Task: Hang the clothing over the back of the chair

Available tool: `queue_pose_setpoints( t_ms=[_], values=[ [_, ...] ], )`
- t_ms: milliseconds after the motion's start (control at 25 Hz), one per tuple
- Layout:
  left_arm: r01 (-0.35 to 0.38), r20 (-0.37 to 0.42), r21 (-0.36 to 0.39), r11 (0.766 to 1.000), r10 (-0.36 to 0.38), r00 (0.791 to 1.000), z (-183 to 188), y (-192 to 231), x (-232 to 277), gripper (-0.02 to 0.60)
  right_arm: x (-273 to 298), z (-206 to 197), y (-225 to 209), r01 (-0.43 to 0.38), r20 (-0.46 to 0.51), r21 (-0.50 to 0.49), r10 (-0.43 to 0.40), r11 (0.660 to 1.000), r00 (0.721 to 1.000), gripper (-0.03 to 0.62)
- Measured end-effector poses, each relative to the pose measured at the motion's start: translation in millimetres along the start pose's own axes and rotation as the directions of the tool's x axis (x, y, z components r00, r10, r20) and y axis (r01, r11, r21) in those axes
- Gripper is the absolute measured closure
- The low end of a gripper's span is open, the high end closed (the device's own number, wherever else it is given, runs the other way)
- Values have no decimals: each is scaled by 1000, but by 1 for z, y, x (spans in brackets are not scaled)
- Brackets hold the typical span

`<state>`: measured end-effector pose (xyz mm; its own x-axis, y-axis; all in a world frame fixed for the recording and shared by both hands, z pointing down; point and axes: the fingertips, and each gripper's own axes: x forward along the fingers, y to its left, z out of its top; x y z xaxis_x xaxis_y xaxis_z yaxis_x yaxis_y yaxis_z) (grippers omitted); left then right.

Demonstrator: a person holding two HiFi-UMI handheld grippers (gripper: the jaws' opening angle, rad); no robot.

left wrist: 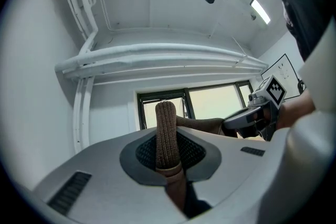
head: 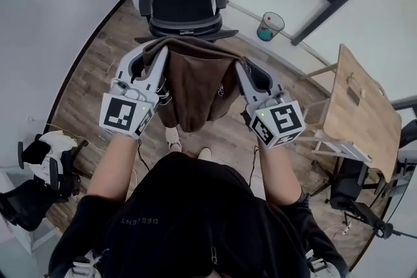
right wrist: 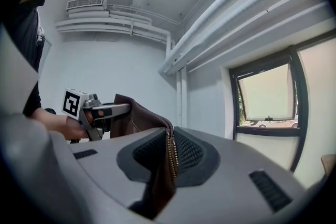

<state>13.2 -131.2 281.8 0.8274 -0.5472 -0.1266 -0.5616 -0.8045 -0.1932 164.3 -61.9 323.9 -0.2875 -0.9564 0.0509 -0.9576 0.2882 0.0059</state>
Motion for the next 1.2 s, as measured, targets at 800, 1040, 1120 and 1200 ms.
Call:
queue_pose_setpoints(
  t_ms=[800,1040,1120,1200],
  values=[
    [173,94,-10,985,-172,981,5,94,69,532,90,36,-26,191,29,-43,-190,981,981,536],
    [207,110,-8,978,-205,973,4,116,84,534,113,42,-33,225,38,-52,-223,973,974,536],
    [221,114,-4,975,-219,969,5,121,91,534,119,45,-37,236,46,-55,-234,970,971,536],
    [232,119,-1,973,-230,966,7,124,97,534,124,48,-42,247,53,-56,-244,967,968,536]
  ],
)
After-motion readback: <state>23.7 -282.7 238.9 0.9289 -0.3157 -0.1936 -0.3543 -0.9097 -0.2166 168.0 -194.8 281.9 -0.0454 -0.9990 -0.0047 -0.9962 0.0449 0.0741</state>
